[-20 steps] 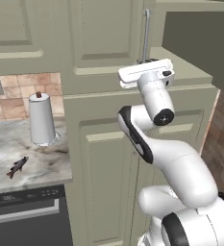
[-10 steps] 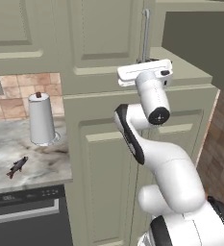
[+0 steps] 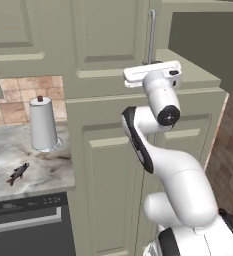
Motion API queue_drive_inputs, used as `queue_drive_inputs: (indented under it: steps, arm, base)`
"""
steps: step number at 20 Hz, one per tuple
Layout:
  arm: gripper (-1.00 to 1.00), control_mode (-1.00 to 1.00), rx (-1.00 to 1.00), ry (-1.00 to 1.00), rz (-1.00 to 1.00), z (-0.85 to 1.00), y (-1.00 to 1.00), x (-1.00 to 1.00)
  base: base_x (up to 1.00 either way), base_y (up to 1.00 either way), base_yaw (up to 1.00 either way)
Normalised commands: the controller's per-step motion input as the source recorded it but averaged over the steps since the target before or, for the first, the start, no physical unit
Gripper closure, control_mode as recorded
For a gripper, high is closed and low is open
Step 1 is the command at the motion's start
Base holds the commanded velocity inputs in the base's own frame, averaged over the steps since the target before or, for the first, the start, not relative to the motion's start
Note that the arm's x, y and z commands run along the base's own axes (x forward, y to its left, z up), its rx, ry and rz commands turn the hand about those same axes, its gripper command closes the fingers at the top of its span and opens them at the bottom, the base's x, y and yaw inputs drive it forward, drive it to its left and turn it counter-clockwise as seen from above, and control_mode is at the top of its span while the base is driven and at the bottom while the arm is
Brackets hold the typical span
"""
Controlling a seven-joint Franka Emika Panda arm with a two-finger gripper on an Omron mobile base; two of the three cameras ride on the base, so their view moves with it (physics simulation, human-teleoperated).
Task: Retrieve the pan from the cabinet, then place the raw meat into the pan to avoid contamination.
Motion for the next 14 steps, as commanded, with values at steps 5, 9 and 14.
queue_drive_inputs:
  steps: [5,9,14]
  arm:
    - [1.0,-1.0,0.0,0.13,0.0,0.0,0.0,-0.04]
    - [1.0,-1.0,0.0,0.14,0.0,0.0,0.0,-0.17]
    - [1.0,-1.0,0.0,0.14,0.0,0.0,0.01,-0.3]
  base:
    - [0.0,0.0,0.0]
    - [0.0,0.0,0.0]
    - [0.0,0.0,0.0]
